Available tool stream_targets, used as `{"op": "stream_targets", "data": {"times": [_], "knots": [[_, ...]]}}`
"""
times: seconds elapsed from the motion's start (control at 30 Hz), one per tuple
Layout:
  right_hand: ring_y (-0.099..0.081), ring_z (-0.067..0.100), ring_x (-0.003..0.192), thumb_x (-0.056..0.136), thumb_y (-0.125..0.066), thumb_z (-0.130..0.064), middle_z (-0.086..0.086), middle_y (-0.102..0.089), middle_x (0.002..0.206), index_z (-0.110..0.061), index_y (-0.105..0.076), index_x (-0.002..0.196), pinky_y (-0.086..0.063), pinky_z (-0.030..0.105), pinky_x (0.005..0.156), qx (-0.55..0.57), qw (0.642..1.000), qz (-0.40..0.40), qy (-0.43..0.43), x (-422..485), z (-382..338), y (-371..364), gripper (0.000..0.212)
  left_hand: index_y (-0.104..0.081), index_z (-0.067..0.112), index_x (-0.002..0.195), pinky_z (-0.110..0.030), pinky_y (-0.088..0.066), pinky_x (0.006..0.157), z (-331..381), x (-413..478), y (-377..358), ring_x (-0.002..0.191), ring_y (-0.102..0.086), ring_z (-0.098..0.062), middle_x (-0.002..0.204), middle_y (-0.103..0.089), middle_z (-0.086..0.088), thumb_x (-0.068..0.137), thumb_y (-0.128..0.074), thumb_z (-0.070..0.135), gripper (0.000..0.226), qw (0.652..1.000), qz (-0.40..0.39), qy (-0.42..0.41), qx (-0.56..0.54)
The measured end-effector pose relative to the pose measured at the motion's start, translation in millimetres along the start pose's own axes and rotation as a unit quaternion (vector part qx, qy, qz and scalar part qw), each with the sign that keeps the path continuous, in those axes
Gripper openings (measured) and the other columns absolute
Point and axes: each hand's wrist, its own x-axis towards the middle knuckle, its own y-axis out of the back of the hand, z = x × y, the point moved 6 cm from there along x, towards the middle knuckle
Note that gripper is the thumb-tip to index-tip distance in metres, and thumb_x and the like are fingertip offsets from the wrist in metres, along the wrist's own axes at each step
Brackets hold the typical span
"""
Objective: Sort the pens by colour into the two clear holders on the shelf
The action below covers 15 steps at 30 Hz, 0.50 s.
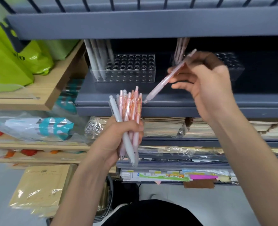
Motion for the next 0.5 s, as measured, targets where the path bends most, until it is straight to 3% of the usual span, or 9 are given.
{"op": "stream_targets", "data": {"times": [0.13,0.27,0.5], "knots": [[-0.070,0.026,0.068,0.092,-0.057,-0.002,0.006,-0.072,0.075,-0.010,-0.057,0.101,-0.056,0.034,0.064,-0.004,0.994,0.083,0.065,4,-14,44,0.012,-0.067,0.006,0.083,-0.026,-0.047,0.047,0,2,-10,0.052,-0.053,-0.019,0.070,-0.058,-0.011,0.061,-0.068,-0.002,0.023,1.000,0.008,-0.012,-0.003],[-0.072,0.030,0.072,0.083,-0.051,0.006,0.006,-0.071,0.078,-0.007,-0.062,0.094,-0.059,0.036,0.068,-0.042,0.977,0.152,0.142,10,-29,74,0.019,-0.072,0.011,0.073,-0.026,-0.047,0.047,-1,2,-21,0.052,-0.054,-0.019,0.069,-0.058,-0.010,0.062,-0.068,-0.002,0.018,1.000,-0.001,-0.027,0.005],[-0.071,0.025,0.075,0.088,-0.056,-0.006,-0.002,-0.071,0.080,-0.011,-0.059,0.096,-0.059,0.046,0.076,-0.119,0.955,0.143,0.233,20,-35,71,0.010,-0.073,0.014,0.068,-0.025,-0.047,0.048,-6,-1,-27,0.052,-0.053,-0.019,0.068,-0.056,-0.012,0.061,-0.071,0.000,0.016,0.999,0.004,-0.034,0.010]]}}
